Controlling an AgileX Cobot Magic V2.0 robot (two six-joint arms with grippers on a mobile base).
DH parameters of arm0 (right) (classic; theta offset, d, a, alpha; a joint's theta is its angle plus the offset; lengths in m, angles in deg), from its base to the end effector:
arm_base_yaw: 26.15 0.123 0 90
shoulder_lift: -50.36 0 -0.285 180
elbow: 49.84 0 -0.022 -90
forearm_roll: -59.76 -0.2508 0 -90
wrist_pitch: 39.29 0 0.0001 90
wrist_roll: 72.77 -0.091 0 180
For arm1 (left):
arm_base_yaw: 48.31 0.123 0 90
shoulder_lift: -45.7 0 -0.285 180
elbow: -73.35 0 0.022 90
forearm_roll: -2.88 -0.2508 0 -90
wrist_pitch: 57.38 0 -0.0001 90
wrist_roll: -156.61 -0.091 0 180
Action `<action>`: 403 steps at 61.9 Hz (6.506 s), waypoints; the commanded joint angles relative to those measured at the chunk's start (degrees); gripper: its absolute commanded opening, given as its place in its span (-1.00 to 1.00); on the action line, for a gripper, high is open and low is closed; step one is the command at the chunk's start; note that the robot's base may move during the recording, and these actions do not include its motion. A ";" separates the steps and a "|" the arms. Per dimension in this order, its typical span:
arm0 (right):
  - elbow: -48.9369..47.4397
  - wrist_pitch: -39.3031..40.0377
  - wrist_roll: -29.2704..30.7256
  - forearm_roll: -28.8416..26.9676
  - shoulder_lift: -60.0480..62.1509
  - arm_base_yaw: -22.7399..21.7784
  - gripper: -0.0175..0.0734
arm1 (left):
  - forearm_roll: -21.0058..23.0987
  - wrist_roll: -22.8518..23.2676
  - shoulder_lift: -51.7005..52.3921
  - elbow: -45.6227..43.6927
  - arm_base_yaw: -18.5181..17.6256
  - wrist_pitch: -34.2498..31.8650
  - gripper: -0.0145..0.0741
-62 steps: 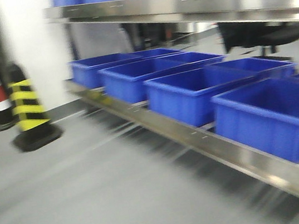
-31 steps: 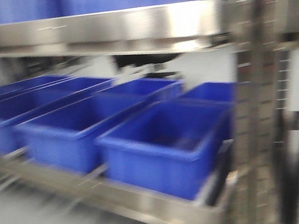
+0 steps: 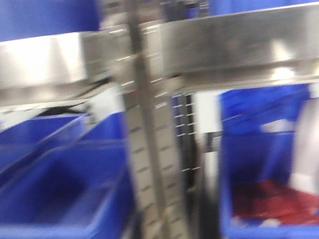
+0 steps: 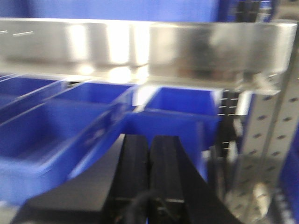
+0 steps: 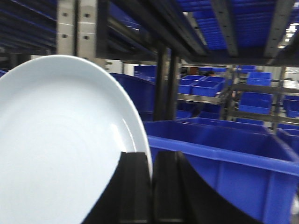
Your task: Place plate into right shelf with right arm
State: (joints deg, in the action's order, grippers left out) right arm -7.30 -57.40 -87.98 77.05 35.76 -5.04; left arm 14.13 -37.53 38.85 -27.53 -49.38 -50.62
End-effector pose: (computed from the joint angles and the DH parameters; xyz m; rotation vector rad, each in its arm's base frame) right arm 0.0126 -0.0042 0.3736 -0.1750 1.2930 0.2357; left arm 0.0565 -0.0032 0.1923 0.0746 1.6145 0.0070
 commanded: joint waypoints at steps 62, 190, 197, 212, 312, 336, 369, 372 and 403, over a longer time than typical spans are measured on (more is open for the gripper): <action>-1.69 4.90 0.20 1.07 -1.13 -0.15 -0.50 | 0.22 0.14 0.65 0.25 -0.21 -4.88 -0.78; -58.53 -8.24 -0.02 1.00 -73.34 -4.65 0.58 | 0.22 0.14 0.65 0.25 -0.21 -4.88 -0.78; -58.53 -9.18 -1.54 0.53 -68.92 -4.65 0.54 | 0.22 0.14 0.65 0.25 -0.21 -4.88 -0.78; -55.99 -16.95 -1.48 0.11 -57.38 -4.65 -0.33 | 0.22 0.14 0.65 0.25 -0.21 -4.88 -0.78; 11.91 0.93 9.15 -11.25 -0.95 -14.74 -0.55 | 0.22 0.14 0.65 0.25 -0.21 -4.88 -0.78; 32.70 18.11 17.15 -19.84 8.29 -24.15 -0.55 | 0.22 0.14 0.65 0.25 -0.21 -4.88 -0.78; 35.91 18.52 17.09 -19.60 8.17 -24.15 -0.55 | 0.22 0.14 0.65 0.25 -0.21 -4.88 -0.78; 35.91 18.52 17.09 -19.60 8.17 -24.15 -0.55 | 0.22 0.14 0.65 0.25 -0.21 -4.88 -0.78; 35.91 18.52 17.09 -19.60 8.17 -24.15 -0.55 | 0.22 0.14 0.65 0.25 -0.21 -4.88 -0.78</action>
State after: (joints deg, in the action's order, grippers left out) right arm 29.14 -44.28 -71.30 57.25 43.13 -28.92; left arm 14.13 -37.53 38.85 -27.53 -49.38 -50.62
